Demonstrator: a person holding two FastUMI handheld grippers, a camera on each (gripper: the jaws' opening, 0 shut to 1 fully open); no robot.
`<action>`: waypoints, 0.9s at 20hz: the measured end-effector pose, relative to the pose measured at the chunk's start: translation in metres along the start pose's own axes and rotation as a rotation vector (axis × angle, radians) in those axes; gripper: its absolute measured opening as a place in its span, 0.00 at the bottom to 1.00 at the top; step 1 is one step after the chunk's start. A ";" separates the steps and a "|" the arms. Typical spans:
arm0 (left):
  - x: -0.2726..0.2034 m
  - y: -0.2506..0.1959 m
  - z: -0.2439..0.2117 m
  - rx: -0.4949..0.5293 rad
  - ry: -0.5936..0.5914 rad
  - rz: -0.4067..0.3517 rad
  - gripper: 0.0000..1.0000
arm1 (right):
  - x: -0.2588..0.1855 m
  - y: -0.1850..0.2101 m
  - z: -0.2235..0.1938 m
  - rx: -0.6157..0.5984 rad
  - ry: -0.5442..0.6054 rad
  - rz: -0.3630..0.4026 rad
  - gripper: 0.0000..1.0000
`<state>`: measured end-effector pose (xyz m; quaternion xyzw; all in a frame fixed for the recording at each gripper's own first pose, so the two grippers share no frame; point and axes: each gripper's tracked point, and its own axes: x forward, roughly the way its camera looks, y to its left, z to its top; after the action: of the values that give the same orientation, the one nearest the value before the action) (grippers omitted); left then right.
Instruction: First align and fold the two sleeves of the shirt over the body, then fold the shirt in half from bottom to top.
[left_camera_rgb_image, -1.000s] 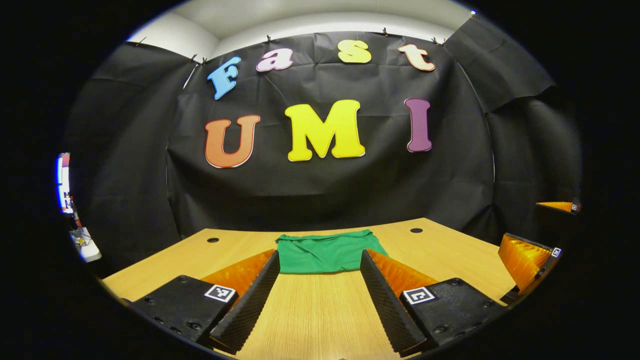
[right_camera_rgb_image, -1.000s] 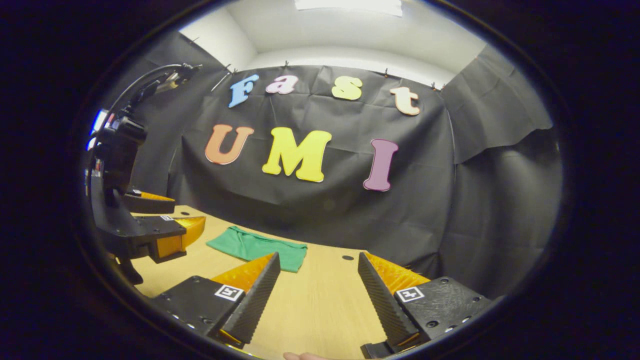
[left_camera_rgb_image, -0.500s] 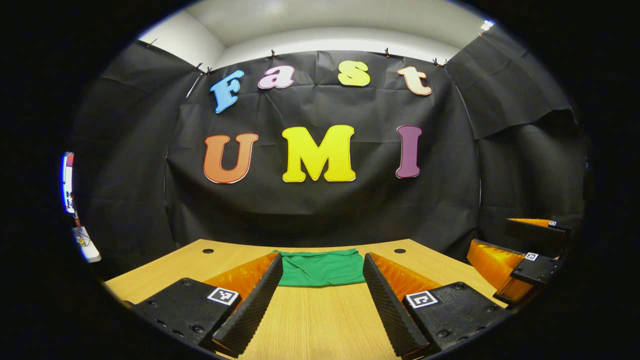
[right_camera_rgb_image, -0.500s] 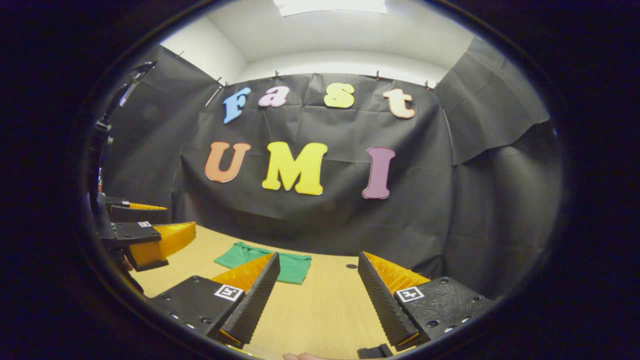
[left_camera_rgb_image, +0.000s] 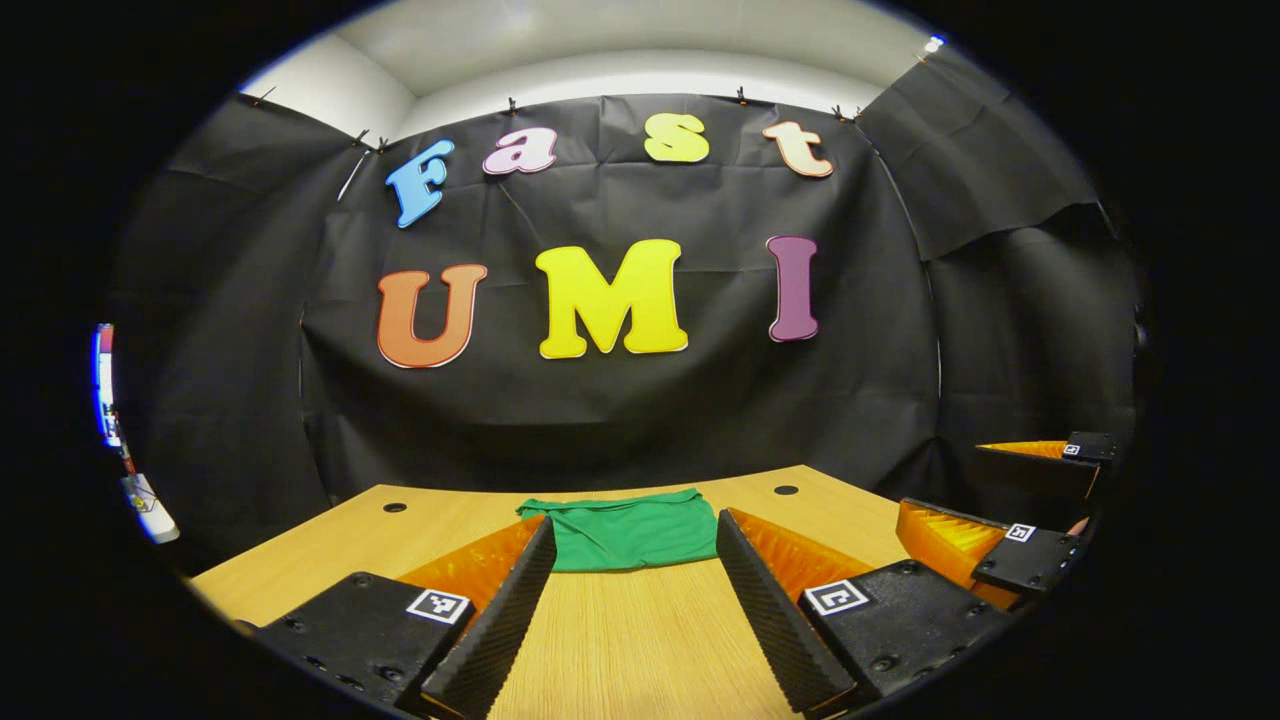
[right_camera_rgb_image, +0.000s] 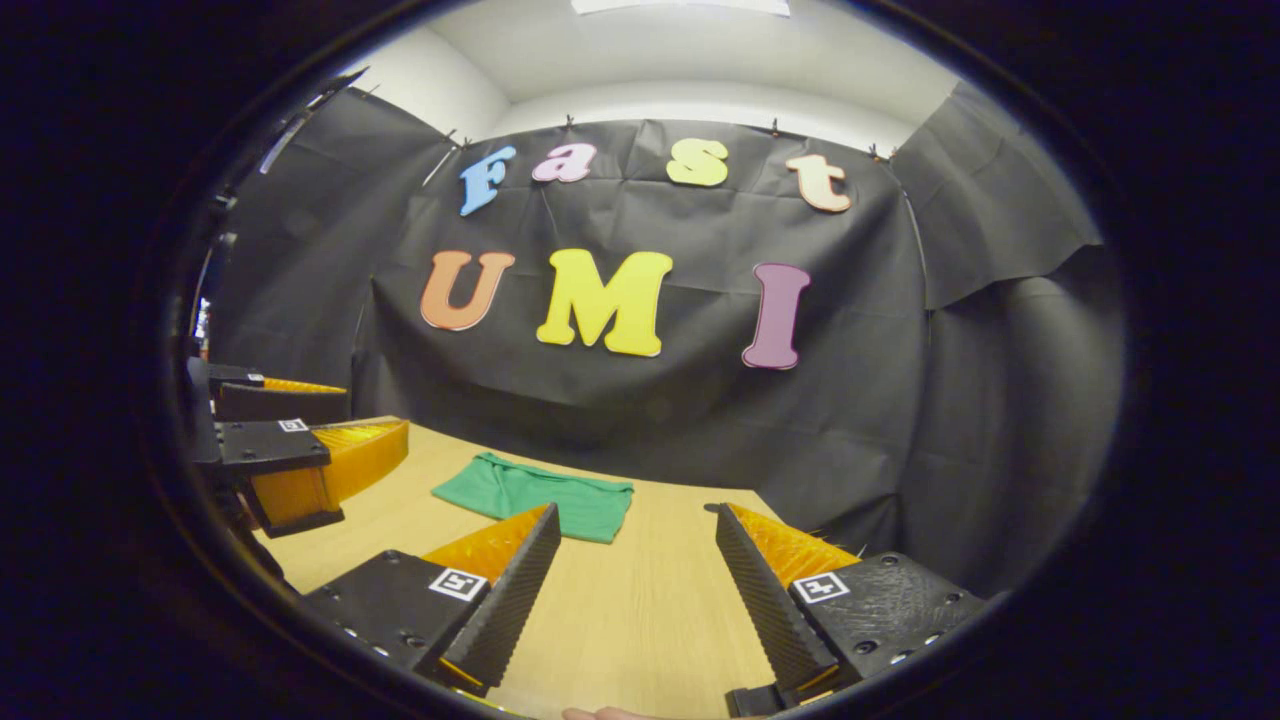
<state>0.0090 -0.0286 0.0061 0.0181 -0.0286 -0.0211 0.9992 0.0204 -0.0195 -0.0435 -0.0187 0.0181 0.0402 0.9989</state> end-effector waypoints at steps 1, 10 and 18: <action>-0.001 0.001 0.002 0.000 -0.007 0.010 1.00 | -0.003 0.002 0.003 0.001 -0.012 0.008 0.96; 0.008 -0.007 -0.008 -0.010 0.004 -0.008 1.00 | 0.003 0.016 -0.007 -0.038 0.000 0.054 0.96; 0.014 -0.010 -0.022 -0.018 0.031 -0.001 1.00 | 0.010 0.005 -0.012 -0.021 0.019 0.032 0.95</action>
<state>0.0242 -0.0384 -0.0155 0.0093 -0.0127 -0.0214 0.9996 0.0295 -0.0139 -0.0564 -0.0290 0.0275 0.0563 0.9976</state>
